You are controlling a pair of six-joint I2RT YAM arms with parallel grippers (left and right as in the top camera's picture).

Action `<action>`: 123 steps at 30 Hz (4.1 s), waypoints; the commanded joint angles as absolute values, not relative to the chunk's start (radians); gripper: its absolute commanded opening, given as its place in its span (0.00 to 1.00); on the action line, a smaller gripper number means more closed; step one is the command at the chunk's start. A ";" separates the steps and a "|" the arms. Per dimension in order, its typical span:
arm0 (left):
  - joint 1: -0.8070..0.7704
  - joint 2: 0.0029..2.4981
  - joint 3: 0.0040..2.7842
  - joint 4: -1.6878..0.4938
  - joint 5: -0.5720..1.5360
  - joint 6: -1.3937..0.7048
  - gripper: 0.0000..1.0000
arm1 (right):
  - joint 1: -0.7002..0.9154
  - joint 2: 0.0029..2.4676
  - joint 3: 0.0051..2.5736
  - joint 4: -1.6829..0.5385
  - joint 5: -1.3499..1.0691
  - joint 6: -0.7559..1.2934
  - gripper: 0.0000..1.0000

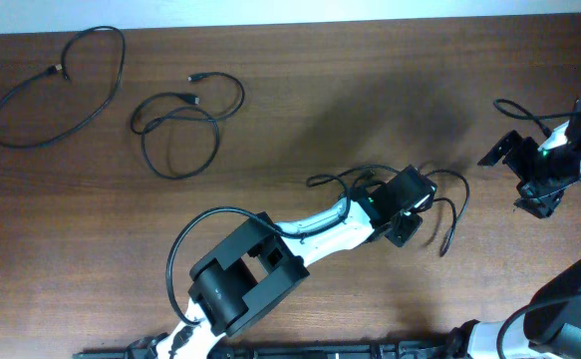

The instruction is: Untangle cables

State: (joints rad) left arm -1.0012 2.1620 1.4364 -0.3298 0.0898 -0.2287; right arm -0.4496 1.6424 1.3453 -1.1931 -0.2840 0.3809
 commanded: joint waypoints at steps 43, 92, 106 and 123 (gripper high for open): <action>0.438 1.379 1.136 -0.979 -0.404 -0.538 0.00 | -0.452 1.623 1.362 -1.171 -0.250 0.371 0.99; 0.697 1.209 1.024 -0.324 0.175 -0.854 0.99 | -0.452 1.623 1.299 -1.146 -0.250 0.374 0.99; 0.546 0.776 1.024 -0.260 0.625 -0.331 0.99 | -0.331 1.497 1.283 -1.085 -0.513 0.145 0.94; 0.111 0.797 1.024 -0.642 0.147 -0.316 0.99 | 0.084 0.959 1.295 -1.074 -0.115 0.139 0.99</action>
